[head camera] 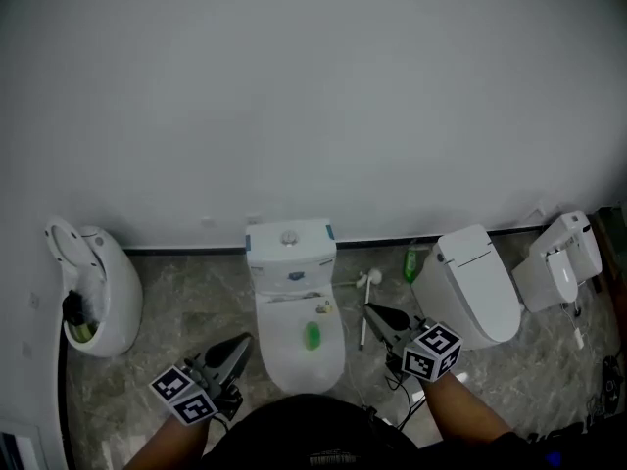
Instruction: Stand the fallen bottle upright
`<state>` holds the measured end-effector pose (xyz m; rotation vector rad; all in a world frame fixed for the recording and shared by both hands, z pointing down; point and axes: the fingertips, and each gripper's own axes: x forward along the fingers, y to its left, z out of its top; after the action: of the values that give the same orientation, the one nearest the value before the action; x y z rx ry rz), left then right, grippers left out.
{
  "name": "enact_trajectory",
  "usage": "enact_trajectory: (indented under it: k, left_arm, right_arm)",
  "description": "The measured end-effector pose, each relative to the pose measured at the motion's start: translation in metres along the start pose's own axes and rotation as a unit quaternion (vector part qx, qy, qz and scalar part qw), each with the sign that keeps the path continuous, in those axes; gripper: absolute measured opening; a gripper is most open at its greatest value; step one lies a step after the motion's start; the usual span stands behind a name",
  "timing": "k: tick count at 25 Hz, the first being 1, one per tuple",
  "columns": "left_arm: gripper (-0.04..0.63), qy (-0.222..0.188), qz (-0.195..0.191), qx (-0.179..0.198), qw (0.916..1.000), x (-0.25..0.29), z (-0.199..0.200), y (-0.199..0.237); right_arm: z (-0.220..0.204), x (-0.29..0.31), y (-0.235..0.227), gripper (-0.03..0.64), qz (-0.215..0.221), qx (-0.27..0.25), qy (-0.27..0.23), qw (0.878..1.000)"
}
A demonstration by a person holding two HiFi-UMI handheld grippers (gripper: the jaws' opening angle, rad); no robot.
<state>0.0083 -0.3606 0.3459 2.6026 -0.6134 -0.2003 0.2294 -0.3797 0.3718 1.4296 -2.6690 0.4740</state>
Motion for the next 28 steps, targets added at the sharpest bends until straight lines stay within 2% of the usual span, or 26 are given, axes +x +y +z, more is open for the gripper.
enact_trajectory:
  k: [3, 7, 12, 17, 22, 28]
  left_arm:
    - [0.022, -0.006, -0.008, 0.011, 0.9999, 0.002, 0.016, -0.019]
    - [0.022, -0.012, -0.010, 0.021, 0.9997, 0.000, 0.030, -0.034]
    - [0.022, -0.019, -0.004, 0.036, 0.9991, -0.009, 0.037, -0.049]
    - [0.021, -0.031, 0.025, 0.034, 0.9986, -0.023, 0.039, -0.048]
    - [0.021, -0.034, 0.029, 0.031, 0.9985, -0.027, 0.038, -0.045]
    - [0.021, -0.031, 0.034, 0.025, 0.9986, -0.031, 0.033, -0.042]
  right_arm:
    - [0.035, -0.030, 0.006, 0.021, 0.007, 0.019, -0.042, 0.999]
    - [0.054, -0.057, 0.018, 0.017, 0.025, 0.052, -0.077, 0.995]
    - [0.039, -0.066, 0.035, 0.015, 0.042, 0.091, -0.084, 0.991]
    - [0.022, -0.066, 0.035, 0.014, 0.037, 0.132, -0.081, 0.987]
    - [0.021, -0.056, 0.030, 0.015, 0.031, 0.126, -0.075, 0.989]
    - [0.022, -0.044, 0.040, 0.015, 0.046, 0.097, -0.061, 0.992]
